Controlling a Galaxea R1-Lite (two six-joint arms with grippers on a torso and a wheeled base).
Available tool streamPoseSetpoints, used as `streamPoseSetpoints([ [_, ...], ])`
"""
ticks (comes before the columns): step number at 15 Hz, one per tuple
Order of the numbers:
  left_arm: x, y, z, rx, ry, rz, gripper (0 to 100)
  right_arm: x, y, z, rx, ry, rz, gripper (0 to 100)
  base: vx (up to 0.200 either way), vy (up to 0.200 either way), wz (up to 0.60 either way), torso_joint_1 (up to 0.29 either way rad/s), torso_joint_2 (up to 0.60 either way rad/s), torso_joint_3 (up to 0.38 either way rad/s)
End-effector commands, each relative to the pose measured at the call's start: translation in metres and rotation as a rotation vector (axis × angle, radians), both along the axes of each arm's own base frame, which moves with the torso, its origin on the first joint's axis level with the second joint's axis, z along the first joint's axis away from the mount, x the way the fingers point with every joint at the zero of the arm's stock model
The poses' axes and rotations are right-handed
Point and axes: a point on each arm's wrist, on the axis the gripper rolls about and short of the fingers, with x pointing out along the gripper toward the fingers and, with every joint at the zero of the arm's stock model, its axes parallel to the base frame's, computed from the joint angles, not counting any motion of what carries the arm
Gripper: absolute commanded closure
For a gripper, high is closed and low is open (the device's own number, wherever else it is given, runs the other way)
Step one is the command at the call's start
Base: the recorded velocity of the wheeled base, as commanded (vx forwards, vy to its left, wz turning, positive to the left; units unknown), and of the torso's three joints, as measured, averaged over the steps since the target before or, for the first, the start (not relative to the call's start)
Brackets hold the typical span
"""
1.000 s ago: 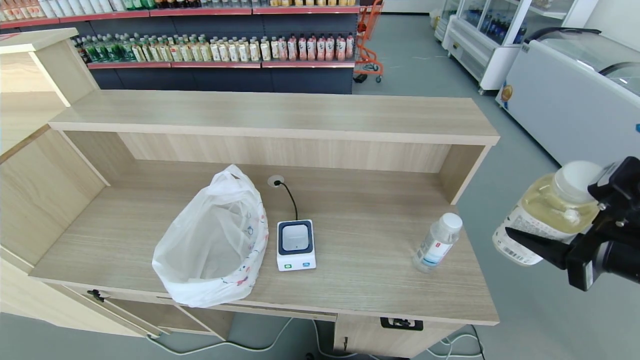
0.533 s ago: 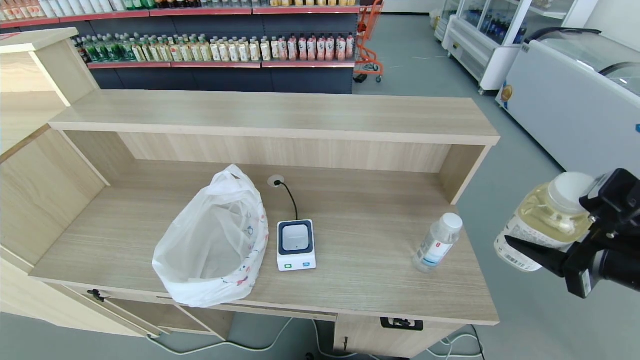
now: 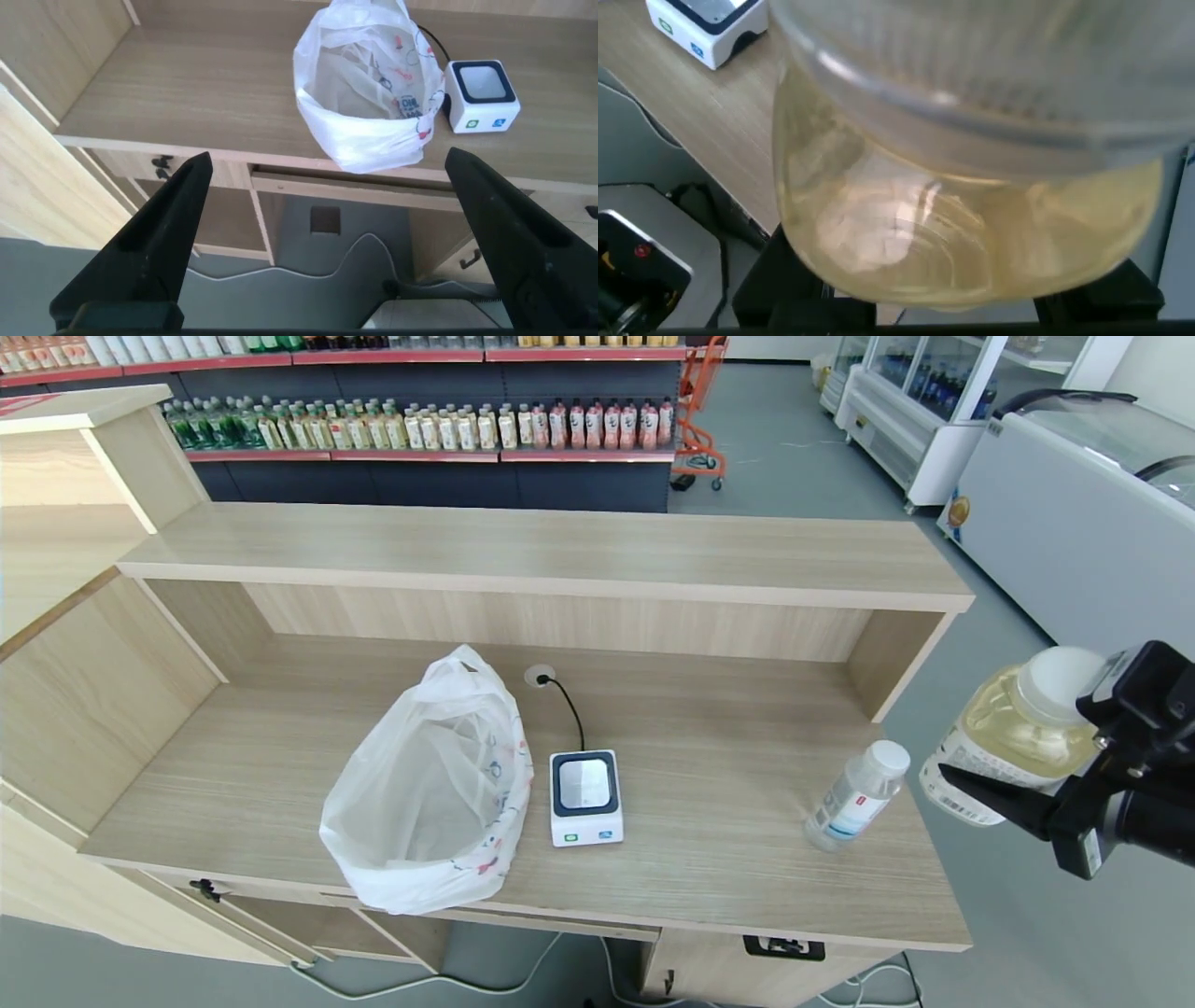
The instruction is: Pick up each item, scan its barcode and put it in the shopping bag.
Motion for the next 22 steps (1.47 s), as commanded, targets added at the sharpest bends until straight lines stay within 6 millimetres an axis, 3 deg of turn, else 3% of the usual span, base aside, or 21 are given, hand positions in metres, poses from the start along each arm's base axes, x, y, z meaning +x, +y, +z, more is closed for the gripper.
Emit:
streamPoseSetpoints([
  [1, 0.000, 0.000, 0.000, 0.000, -0.002, 0.000, 0, 0.011, 0.002, -0.002, -0.005, 0.000, 0.001, 100, 0.000, 0.200, 0.00, -0.002, 0.00, 0.007],
  [6, 0.000, 0.000, 0.000, 0.002, 0.000, 0.000, 0, 0.085, 0.017, -0.021, 0.012, -0.086, 0.046, 100, 0.000, 0.200, 0.00, 0.000, 0.00, 0.001],
  [12, 0.000, 0.000, 0.000, 0.003, -0.002, 0.000, 0, 0.147, 0.036, -0.059, -0.042, -0.162, 0.303, 100, 0.000, 0.200, 0.00, 0.002, 0.00, 0.000],
  [16, 0.000, 0.000, 0.000, 0.002, 0.000, 0.000, 0, 0.170, 0.042, -0.082, -0.030, -0.189, 0.391, 100, 0.000, 0.000, 0.00, 0.000, 0.00, 0.000],
  [22, 0.000, 0.000, 0.000, 0.003, -0.002, 0.000, 0, 0.188, 0.044, -0.118, -0.027, -0.225, 0.452, 100, 0.000, 0.000, 0.00, 0.000, 0.00, 0.000],
])
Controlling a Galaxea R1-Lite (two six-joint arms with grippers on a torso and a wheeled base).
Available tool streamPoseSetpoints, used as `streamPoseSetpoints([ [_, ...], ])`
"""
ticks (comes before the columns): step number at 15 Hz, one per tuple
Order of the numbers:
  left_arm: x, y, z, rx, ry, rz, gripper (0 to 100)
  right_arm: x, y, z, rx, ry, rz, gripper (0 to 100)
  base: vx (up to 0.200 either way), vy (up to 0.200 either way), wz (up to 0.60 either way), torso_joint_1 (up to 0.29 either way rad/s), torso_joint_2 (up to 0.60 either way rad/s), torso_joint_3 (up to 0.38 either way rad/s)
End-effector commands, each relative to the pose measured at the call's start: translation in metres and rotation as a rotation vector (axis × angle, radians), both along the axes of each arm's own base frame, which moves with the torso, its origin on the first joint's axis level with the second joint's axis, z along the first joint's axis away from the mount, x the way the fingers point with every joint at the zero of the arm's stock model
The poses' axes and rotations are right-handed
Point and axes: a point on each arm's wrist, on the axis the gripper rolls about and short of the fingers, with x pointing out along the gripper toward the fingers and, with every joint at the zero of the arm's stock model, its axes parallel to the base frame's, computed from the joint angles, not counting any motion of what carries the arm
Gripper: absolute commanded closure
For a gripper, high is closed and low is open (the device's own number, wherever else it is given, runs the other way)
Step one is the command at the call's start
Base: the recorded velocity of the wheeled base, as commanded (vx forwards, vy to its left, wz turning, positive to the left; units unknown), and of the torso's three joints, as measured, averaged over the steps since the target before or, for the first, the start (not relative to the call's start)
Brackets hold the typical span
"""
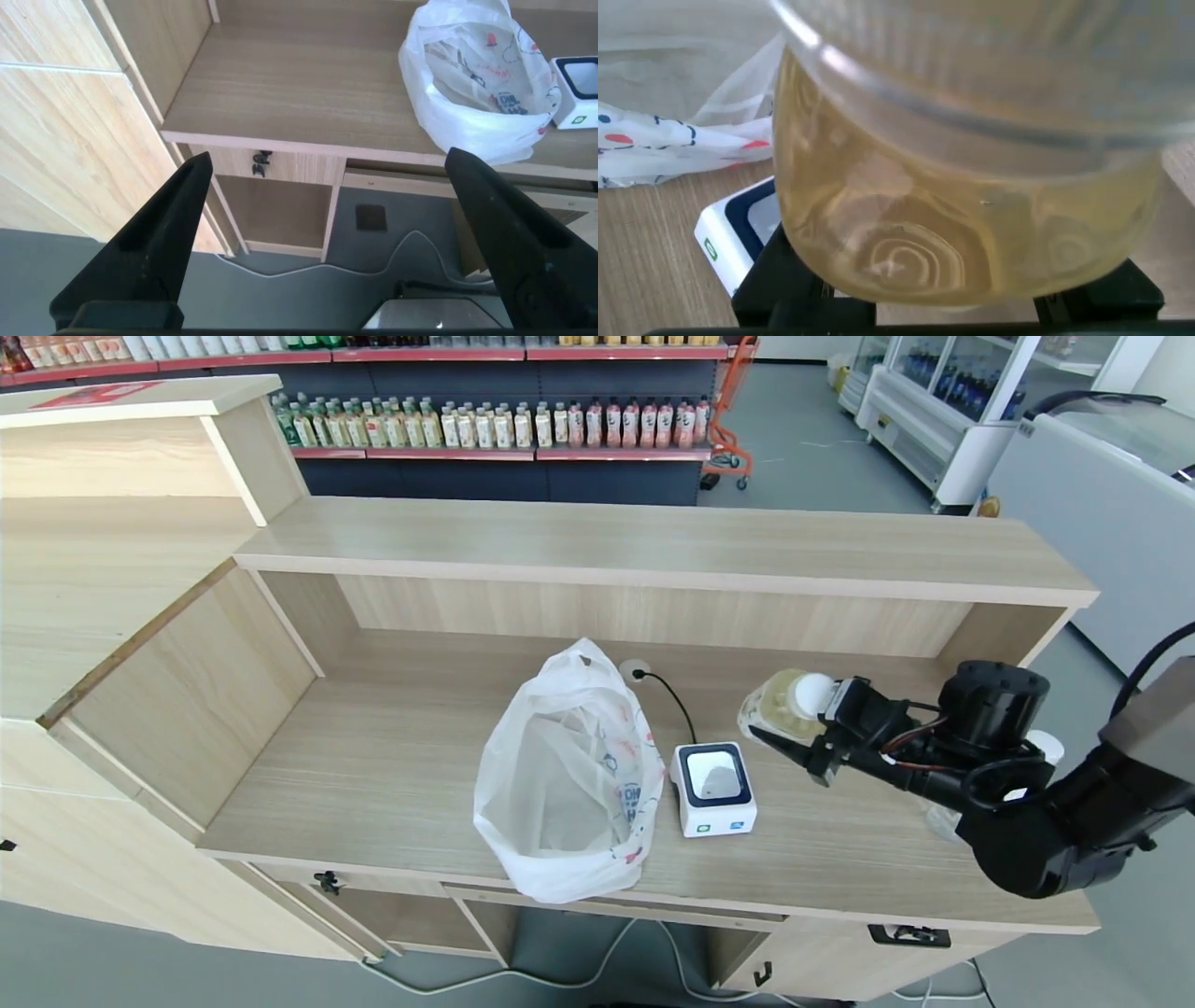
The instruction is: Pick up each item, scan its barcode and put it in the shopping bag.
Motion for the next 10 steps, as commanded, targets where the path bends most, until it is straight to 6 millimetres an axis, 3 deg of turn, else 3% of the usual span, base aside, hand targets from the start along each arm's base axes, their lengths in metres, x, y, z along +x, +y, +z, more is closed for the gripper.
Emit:
streamPoseSetpoints([
  [1, 0.000, 0.000, 0.000, 0.000, -0.001, 0.000, 0, 0.007, 0.002, -0.025, -0.015, 0.052, 0.010, 100, 0.000, 0.000, 0.00, 0.000, 0.00, 0.000],
  [10, 0.000, 0.000, 0.000, 0.000, -0.001, 0.000, 0, 0.016, 0.001, -0.053, -0.013, 0.051, 0.038, 100, 0.000, 0.000, 0.00, 0.000, 0.00, 0.000],
])
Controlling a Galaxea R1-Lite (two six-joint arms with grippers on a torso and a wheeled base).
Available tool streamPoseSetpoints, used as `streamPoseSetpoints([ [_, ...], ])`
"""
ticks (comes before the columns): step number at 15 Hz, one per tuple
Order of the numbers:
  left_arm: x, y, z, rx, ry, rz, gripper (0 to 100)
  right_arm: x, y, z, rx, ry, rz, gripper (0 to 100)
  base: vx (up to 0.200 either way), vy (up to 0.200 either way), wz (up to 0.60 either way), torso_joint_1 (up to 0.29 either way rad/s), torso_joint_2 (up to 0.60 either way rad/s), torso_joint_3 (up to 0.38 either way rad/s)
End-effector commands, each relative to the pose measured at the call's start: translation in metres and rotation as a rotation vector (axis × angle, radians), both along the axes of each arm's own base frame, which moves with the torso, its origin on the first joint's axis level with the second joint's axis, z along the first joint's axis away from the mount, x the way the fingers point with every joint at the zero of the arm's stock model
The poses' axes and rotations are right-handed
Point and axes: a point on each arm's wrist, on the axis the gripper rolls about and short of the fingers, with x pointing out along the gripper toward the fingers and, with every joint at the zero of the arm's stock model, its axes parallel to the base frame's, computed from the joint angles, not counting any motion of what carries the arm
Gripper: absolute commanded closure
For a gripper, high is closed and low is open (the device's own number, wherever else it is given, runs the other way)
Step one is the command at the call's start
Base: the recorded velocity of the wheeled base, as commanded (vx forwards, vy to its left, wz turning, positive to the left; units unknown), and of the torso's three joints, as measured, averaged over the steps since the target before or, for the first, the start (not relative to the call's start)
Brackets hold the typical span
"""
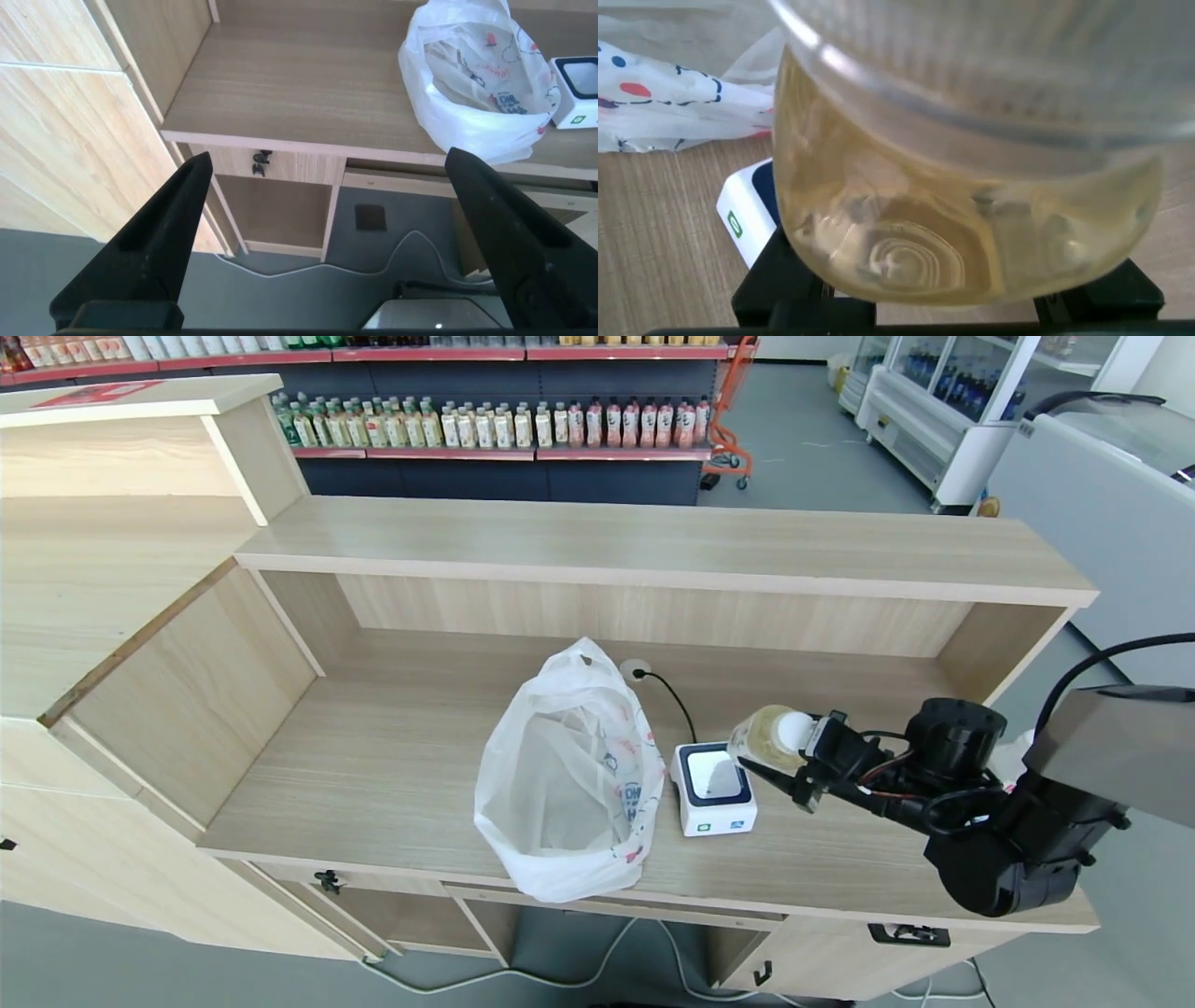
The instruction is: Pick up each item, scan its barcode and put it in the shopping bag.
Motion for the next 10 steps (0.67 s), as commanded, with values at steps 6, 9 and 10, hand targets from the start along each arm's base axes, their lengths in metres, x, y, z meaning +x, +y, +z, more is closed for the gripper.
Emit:
streamPoseSetpoints([
  [6, 0.000, 0.000, 0.000, 0.000, -0.002, 0.000, 0, 0.020, 0.008, -0.014, 0.004, -0.013, 0.024, 100, 0.000, 0.000, 0.00, 0.000, 0.00, 0.000],
  [9, 0.000, 0.000, 0.000, -0.002, -0.002, 0.000, 0, 0.030, 0.015, -0.018, 0.009, -0.031, 0.053, 100, 0.000, 0.000, 0.00, 0.000, 0.00, 0.000],
  [10, 0.000, 0.000, 0.000, -0.002, 0.000, 0.000, 0, 0.031, 0.016, -0.019, 0.009, -0.030, 0.054, 100, 0.000, 0.000, 0.00, 0.000, 0.00, 0.000],
])
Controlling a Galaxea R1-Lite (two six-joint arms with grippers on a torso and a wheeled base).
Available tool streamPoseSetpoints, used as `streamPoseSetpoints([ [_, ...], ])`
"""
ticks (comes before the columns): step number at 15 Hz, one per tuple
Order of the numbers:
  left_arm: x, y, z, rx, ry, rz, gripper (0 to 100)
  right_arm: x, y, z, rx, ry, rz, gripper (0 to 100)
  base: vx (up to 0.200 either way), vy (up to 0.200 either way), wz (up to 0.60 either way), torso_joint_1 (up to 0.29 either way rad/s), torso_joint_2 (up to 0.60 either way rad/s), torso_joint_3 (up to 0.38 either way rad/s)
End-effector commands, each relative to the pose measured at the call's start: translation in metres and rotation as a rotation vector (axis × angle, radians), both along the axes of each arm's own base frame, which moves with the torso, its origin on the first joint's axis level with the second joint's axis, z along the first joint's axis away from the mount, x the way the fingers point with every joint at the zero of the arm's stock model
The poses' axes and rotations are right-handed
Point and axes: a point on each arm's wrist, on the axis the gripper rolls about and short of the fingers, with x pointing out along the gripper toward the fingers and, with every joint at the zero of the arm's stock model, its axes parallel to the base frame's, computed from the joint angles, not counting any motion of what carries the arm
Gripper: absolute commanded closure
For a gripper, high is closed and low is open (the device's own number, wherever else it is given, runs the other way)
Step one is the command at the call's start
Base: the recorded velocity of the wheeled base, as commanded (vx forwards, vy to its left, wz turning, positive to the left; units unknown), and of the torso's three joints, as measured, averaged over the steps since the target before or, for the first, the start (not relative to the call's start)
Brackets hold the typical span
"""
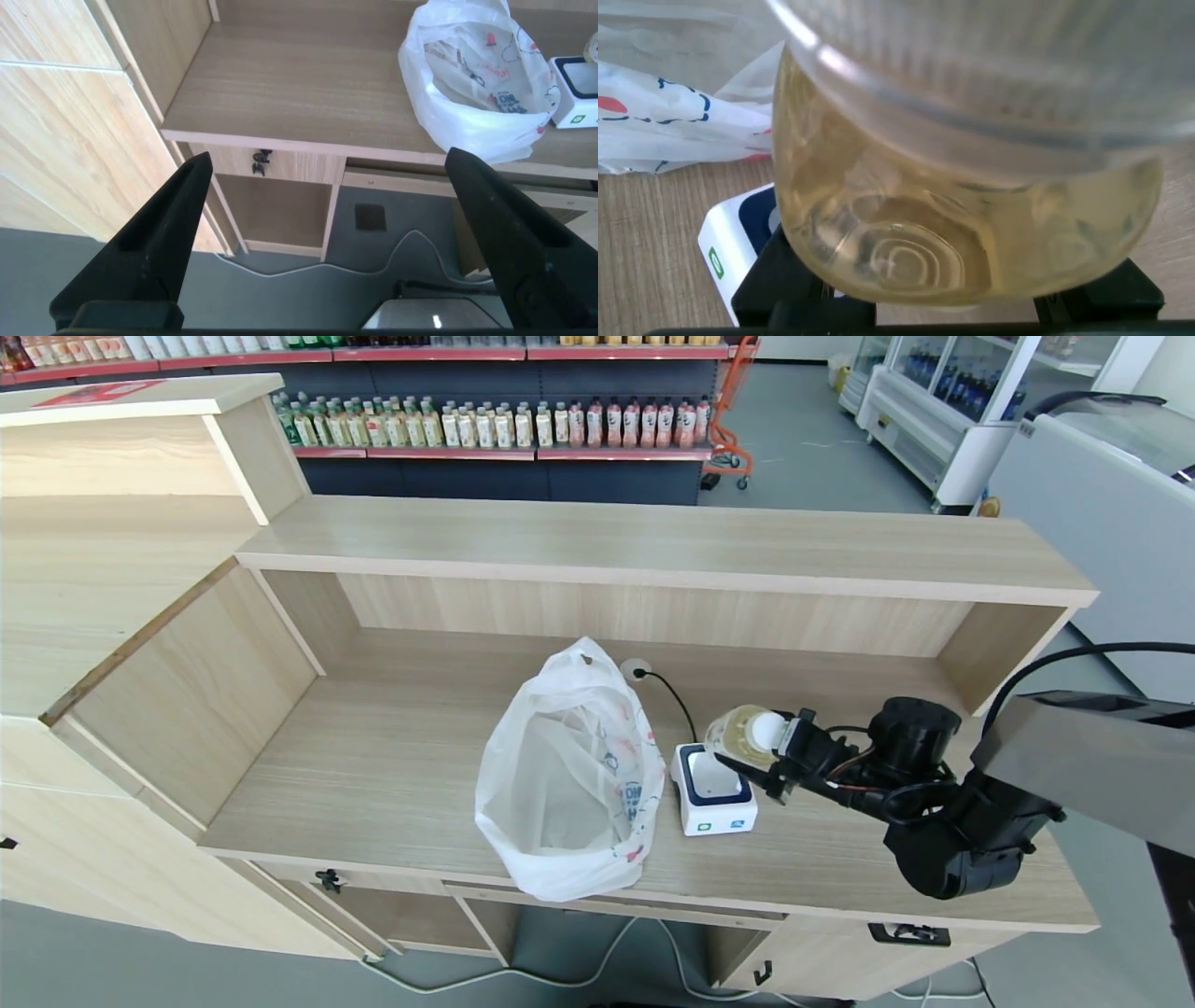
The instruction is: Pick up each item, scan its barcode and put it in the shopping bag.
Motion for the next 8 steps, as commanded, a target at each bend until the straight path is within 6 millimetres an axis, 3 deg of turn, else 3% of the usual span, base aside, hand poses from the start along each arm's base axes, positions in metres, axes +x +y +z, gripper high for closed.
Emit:
streamPoseSetpoints([
  [1, 0.000, 0.000, 0.000, -0.001, -0.003, 0.000, 0, 0.004, 0.006, -0.010, -0.003, 0.011, 0.013, 100, 0.000, 0.000, 0.00, 0.000, 0.00, 0.000],
  [8, 0.000, 0.000, 0.000, -0.001, 0.002, 0.000, 0, 0.017, 0.016, -0.018, 0.002, -0.004, 0.026, 100, 0.000, 0.000, 0.00, 0.000, 0.00, 0.000],
])
